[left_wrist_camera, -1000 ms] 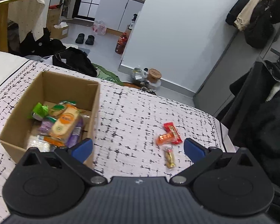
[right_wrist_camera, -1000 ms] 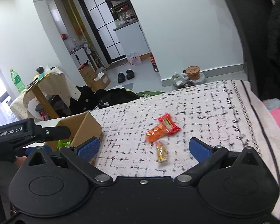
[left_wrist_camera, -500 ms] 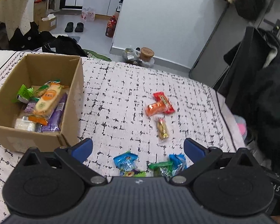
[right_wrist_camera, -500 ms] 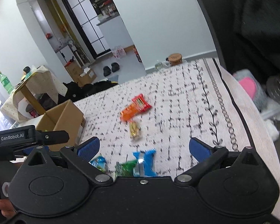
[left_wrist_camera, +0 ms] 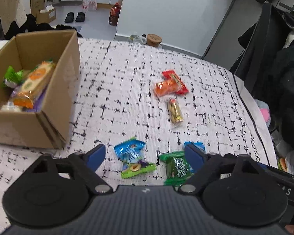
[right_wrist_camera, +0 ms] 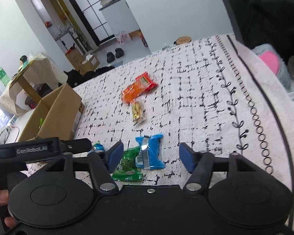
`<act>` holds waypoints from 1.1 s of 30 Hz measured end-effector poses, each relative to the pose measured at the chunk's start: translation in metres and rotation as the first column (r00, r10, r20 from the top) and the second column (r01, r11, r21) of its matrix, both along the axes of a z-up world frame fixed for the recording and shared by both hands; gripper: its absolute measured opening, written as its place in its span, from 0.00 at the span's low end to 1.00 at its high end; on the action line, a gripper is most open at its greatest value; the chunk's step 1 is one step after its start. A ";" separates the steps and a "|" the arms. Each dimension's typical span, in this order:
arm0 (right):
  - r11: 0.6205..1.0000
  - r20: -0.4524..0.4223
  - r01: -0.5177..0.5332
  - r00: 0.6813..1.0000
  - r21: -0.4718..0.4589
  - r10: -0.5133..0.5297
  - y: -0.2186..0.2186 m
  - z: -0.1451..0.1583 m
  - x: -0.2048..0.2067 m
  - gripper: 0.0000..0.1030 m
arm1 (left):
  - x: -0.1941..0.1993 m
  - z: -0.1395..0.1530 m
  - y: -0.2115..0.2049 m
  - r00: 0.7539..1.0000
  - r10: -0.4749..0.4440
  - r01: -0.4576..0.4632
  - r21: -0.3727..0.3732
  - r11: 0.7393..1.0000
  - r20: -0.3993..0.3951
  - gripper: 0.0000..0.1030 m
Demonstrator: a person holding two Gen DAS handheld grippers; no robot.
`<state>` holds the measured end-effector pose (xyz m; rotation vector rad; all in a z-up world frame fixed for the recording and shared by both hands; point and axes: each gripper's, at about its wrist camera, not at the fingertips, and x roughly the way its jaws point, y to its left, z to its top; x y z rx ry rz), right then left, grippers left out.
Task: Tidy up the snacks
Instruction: 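Grasp the blue-and-green packet with the left tool while the right tool grasps the blue packet, then carry both blue packets over the box and open both tools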
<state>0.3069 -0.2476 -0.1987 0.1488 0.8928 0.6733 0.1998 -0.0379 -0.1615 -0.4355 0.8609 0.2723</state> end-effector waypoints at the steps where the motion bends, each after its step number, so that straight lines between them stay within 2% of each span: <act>1: 1.000 -0.002 -0.004 1.000 -0.005 0.004 0.002 -0.002 0.000 0.56 | 0.001 -0.003 0.000 1.000 0.001 -0.001 -0.001 1.000 -0.004 0.78; 4: 1.000 -0.007 -0.004 1.000 -0.013 0.004 0.006 -0.006 0.002 0.55 | 0.004 -0.010 -0.001 1.000 0.004 -0.004 -0.005 1.000 -0.012 0.72; 9: 0.999 -0.032 -0.002 0.999 -0.036 0.000 0.014 -0.015 0.009 0.48 | 0.012 -0.026 0.002 0.999 0.012 -0.013 -0.030 0.999 -0.047 0.63; 14: 0.998 -0.034 -0.012 0.999 -0.067 0.010 0.026 -0.023 0.014 0.46 | 0.016 -0.040 0.007 0.996 0.039 -0.042 -0.046 0.998 -0.077 0.54; 17: 0.996 -0.028 -0.022 0.999 -0.085 0.020 0.034 -0.026 0.015 0.45 | 0.017 -0.045 0.011 0.994 0.057 -0.062 -0.059 0.996 -0.090 0.45; 19: 0.995 -0.029 -0.014 1.000 -0.100 0.011 0.037 -0.029 0.017 0.35 | 0.018 -0.046 0.012 0.994 0.064 -0.069 -0.054 0.996 -0.090 0.29; 20: 0.994 -0.029 -0.007 1.000 -0.109 0.004 0.038 -0.030 0.018 0.32 | 0.018 -0.046 0.014 0.995 0.061 -0.067 -0.065 0.996 -0.085 0.29; 21: 0.994 -0.029 -0.008 1.000 -0.105 0.005 0.038 -0.031 0.018 0.25 | 0.017 -0.046 0.015 0.995 0.058 -0.064 -0.078 0.995 -0.080 0.29; 33: 0.998 0.026 0.013 1.000 -0.059 -0.012 0.037 -0.002 0.014 0.23 | 0.014 -0.005 0.018 0.999 0.031 -0.029 -0.061 0.998 0.026 0.27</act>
